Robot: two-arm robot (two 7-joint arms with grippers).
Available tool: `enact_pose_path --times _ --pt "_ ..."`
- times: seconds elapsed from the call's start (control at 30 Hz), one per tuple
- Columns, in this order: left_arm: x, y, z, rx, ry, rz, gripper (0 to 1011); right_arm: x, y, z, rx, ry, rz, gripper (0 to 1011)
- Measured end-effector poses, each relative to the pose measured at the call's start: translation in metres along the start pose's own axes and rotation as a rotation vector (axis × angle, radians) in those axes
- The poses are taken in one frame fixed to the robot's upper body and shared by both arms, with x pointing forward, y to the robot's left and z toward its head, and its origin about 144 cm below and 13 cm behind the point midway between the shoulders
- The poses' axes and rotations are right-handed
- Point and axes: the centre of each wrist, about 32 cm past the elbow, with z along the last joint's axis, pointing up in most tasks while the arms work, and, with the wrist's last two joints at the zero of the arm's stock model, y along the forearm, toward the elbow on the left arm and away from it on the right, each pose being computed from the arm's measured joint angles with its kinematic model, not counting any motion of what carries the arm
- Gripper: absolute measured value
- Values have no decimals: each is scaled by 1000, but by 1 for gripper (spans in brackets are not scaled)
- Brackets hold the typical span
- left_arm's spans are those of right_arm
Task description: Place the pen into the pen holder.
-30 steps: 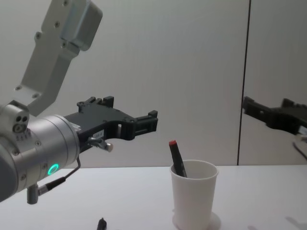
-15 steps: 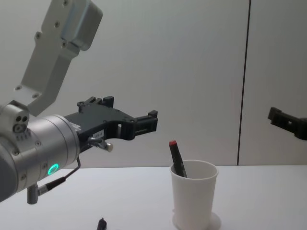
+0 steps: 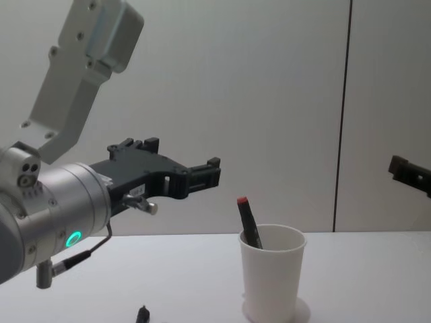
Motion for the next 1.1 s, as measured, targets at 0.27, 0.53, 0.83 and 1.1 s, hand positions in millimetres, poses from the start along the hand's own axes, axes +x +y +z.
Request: enact_pose_path --times 0.27,0.53,0.83,1.1 --pt "1 2 2 51 29 11 1000 0 -2 1 -4 1 -4 1002" --pt "3 4 3 136 78 39 1000 1 -3 1 -5 1 -6 1002" --pt "6 4 1 234 140 64 1000 1 -4 1 -6 2 -7 1002" --pt "8 4 -4 317 189 82 1000 1 -4 1 -7 2 -8 1002"
